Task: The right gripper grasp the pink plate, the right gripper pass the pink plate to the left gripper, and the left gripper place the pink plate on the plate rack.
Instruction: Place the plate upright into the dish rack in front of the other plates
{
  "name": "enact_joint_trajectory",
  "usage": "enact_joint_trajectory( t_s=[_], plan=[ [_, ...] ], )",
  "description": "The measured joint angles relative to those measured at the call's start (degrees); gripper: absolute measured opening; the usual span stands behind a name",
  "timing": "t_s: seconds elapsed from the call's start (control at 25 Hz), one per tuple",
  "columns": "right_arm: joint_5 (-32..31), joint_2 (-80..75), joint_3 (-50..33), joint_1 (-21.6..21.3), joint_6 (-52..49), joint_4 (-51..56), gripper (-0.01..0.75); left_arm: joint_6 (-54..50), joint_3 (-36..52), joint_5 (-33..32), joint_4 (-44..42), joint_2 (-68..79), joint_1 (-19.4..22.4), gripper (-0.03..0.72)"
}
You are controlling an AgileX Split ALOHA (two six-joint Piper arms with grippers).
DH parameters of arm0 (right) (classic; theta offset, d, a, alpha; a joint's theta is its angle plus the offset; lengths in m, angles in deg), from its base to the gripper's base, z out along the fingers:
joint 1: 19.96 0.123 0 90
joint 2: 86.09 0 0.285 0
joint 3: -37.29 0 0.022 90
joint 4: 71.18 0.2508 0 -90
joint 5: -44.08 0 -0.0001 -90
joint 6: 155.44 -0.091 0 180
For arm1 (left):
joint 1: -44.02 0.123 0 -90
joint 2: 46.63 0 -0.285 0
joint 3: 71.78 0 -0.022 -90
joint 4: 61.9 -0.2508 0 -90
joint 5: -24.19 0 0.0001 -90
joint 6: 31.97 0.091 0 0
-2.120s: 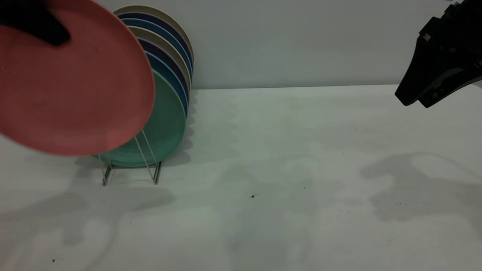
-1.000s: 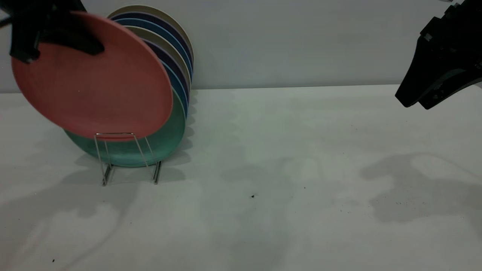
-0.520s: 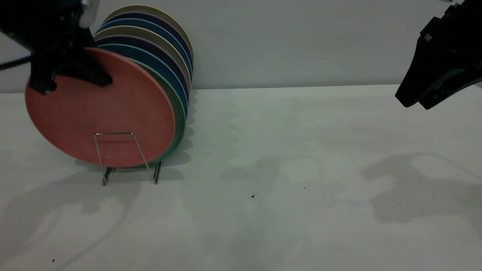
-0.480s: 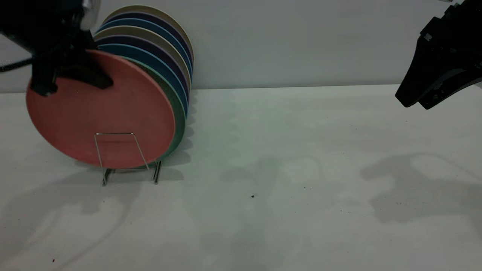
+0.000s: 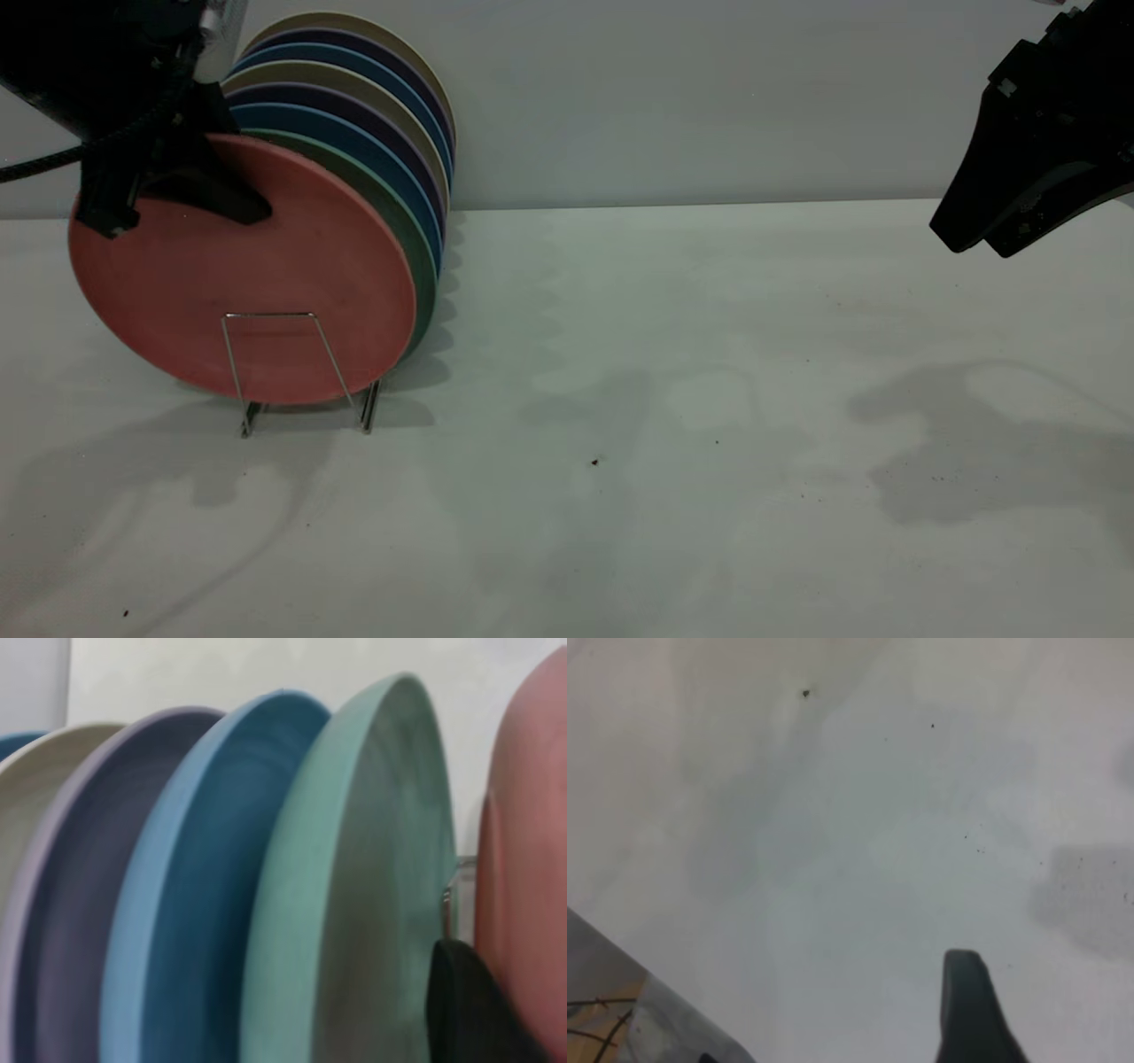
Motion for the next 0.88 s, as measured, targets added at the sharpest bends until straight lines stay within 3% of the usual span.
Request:
enact_joint_trajectory(
  t_s=[0.24, 0.36, 0.6, 0.72, 0.88],
  plan=[
    [0.0, 0.0, 0.0, 0.0, 0.0, 0.0, 0.459, -0.09, -0.05, -0.35, 0.0, -0.07, 0.0, 0.465],
    [0.05, 0.0, 0.0, 0.0, 0.0, 0.0, 0.459, -0.09, -0.05, -1.85, 0.0, -1.59, 0.0, 0.511],
    [0.15, 0.0, 0.0, 0.0, 0.0, 0.0, 0.459, -2.28, -0.05, -7.95, 0.0, -9.87, 0.0, 0.524],
    [0.15, 0.0, 0.0, 0.0, 0.0, 0.25, 0.459, -12.14, -0.05, -10.48, 0.0, -14.13, 0.0, 0.524],
    [0.15, 0.0, 0.0, 0.0, 0.0, 1.64, 0.459, -37.6, -0.05, -12.77, -0.05, -17.71, 0.0, 0.524]
  ],
)
